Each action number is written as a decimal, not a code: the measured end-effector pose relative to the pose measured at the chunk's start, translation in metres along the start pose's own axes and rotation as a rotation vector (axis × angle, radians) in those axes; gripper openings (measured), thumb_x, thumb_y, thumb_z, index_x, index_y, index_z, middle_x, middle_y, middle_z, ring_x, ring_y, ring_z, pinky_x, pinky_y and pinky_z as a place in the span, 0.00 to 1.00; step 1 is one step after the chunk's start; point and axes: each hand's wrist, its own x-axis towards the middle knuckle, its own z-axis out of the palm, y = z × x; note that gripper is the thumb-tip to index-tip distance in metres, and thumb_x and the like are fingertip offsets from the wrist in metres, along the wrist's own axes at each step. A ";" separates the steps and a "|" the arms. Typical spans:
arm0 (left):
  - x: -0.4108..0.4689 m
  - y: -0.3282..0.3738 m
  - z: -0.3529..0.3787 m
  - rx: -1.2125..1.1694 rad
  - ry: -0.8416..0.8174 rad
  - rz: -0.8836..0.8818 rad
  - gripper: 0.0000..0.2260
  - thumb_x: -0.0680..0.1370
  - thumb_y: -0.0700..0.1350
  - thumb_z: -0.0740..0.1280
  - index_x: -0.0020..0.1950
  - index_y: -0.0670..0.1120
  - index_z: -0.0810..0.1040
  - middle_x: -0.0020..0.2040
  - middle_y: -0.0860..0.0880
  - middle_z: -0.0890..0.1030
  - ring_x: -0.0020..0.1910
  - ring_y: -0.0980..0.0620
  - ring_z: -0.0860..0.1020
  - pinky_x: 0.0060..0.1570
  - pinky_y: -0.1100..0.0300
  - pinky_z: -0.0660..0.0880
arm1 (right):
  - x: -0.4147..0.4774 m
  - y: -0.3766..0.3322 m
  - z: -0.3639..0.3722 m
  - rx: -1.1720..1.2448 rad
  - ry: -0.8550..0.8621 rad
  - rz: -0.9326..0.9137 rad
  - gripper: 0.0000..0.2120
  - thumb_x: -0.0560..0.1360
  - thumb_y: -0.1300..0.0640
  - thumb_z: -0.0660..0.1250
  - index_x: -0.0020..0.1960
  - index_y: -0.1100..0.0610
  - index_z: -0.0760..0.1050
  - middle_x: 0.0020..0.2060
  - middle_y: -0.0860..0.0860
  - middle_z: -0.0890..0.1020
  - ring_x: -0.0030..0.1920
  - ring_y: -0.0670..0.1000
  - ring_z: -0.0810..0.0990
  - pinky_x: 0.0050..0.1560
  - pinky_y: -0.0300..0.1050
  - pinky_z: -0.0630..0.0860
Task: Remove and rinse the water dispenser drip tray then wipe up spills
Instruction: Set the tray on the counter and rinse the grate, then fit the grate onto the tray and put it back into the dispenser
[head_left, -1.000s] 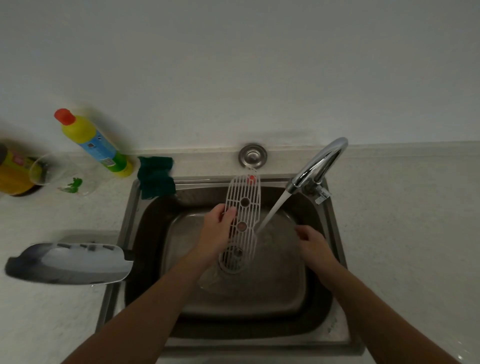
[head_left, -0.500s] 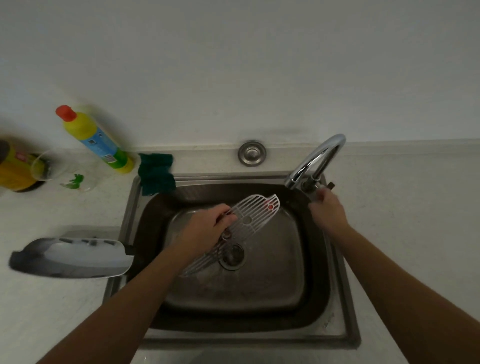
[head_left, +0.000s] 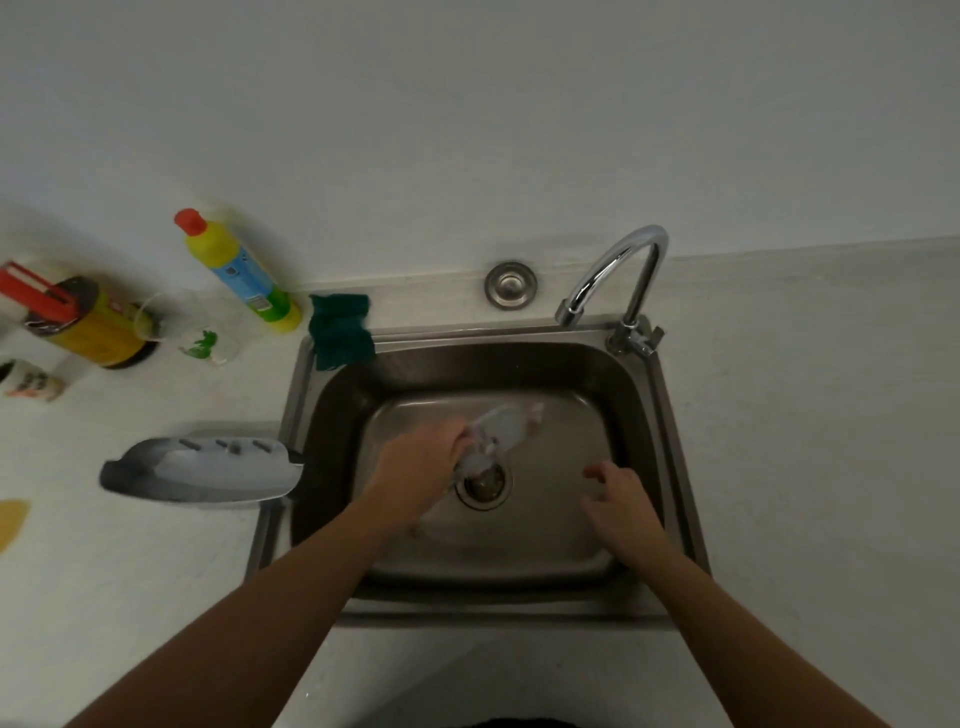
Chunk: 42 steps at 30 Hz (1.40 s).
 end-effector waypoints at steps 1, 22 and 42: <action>-0.003 0.002 0.003 0.074 -0.105 0.028 0.08 0.83 0.54 0.63 0.61 0.56 0.76 0.50 0.55 0.82 0.45 0.58 0.80 0.44 0.62 0.73 | -0.002 0.000 -0.002 -0.017 -0.001 -0.022 0.22 0.79 0.58 0.69 0.72 0.54 0.70 0.69 0.57 0.71 0.54 0.53 0.79 0.59 0.51 0.79; -0.079 -0.054 -0.098 -0.277 -0.255 -0.013 0.26 0.74 0.63 0.73 0.69 0.59 0.72 0.63 0.55 0.81 0.59 0.57 0.79 0.64 0.52 0.78 | -0.028 -0.121 0.018 -0.590 0.063 -1.077 0.45 0.68 0.26 0.65 0.74 0.56 0.71 0.66 0.55 0.79 0.62 0.56 0.79 0.65 0.56 0.76; -0.158 -0.422 -0.084 -0.218 -0.041 0.035 0.41 0.68 0.63 0.79 0.77 0.53 0.69 0.73 0.50 0.75 0.70 0.49 0.72 0.70 0.50 0.72 | -0.012 -0.306 0.263 -0.585 0.037 -0.800 0.43 0.67 0.26 0.68 0.73 0.51 0.70 0.63 0.50 0.75 0.58 0.49 0.73 0.62 0.50 0.76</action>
